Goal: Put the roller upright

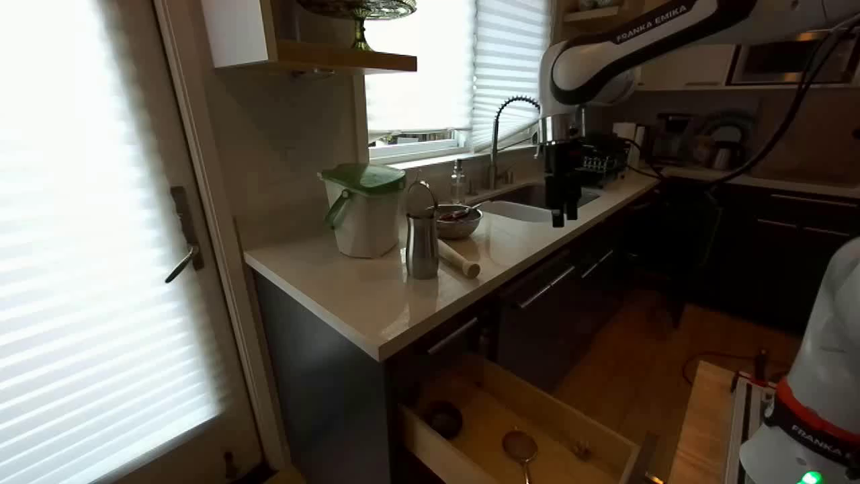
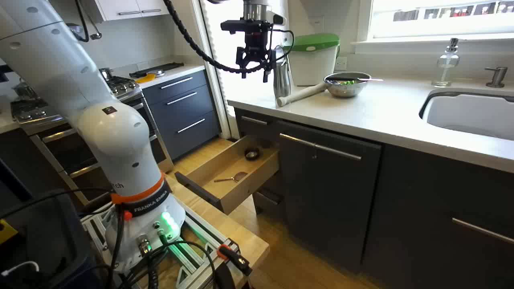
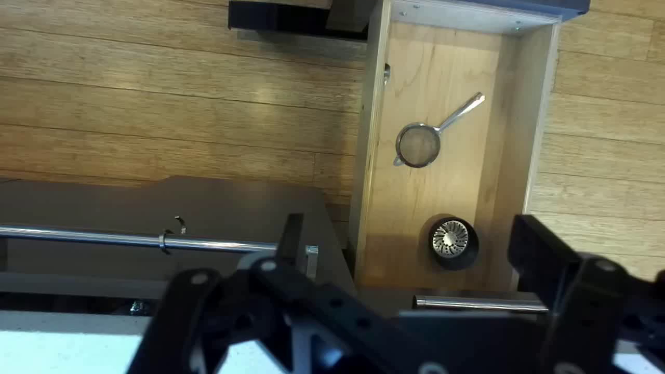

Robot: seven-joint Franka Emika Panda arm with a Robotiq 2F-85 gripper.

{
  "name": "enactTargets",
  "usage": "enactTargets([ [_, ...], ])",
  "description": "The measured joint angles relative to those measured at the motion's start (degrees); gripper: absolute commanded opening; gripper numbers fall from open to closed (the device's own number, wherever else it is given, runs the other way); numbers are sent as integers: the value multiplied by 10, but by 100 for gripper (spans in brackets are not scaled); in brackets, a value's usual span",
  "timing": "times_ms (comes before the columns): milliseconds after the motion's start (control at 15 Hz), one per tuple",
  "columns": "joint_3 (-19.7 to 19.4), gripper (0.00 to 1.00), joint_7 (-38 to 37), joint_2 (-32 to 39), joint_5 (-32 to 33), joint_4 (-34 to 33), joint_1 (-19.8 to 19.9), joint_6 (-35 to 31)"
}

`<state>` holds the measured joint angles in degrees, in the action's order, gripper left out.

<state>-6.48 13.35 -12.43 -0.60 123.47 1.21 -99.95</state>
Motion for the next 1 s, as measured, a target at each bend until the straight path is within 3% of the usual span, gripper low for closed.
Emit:
enactTargets([
  [267,0,100,-15,2,-12,-3,3,-5],
  [467,-6,100,-47,26,-66,-23,15,-45],
  [733,-10,100,-101,130,-109,-92,27,-113],
  [1000,-6,100,-166,262,-110,-198,27,-123],
])
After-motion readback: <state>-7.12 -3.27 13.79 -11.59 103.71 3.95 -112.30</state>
